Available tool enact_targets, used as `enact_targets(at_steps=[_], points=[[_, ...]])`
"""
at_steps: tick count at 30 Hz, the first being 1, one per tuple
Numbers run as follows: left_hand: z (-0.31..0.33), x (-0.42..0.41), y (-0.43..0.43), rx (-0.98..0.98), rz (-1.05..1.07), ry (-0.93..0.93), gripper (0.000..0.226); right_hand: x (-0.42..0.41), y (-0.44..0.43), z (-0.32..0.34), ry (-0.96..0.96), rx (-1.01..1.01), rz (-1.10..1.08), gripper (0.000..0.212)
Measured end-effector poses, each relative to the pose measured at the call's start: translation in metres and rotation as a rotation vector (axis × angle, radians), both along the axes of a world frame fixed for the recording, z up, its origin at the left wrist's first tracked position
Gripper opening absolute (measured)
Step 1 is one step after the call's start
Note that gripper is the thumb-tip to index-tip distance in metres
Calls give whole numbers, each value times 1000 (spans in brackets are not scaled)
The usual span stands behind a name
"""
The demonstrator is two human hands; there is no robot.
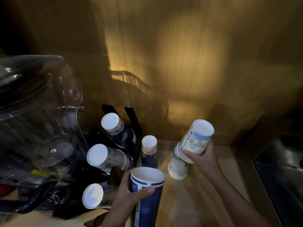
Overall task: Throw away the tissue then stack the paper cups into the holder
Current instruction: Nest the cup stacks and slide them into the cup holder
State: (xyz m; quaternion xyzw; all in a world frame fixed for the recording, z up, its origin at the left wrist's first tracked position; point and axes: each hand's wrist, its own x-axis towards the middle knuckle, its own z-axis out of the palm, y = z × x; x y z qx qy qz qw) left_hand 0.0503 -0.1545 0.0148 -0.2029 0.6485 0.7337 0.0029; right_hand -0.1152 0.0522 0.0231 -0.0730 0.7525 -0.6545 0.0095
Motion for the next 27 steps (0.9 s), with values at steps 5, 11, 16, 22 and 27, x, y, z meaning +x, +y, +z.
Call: enact_targets(at_steps=[5, 11, 16, 22, 27], points=[[-16, 5, 7, -23, -32, -33, 93, -12, -7, -24, -126, 130, 82, 88], [-20, 1, 18, -68, -14, -41, 84, -4, 8, -50, -114, 385, -33, 100], [-18, -10, 34, -141, 18, -54, 86, 15, 14, -29, 15, 390, -30, 33], [-14, -22, 55, -206, -18, 21, 78, 46, 8, 21, -58, 324, 494, 11], [-12, -24, 70, -306, -44, 87, 80, 62, 1, 31, -91, 375, 661, 11]])
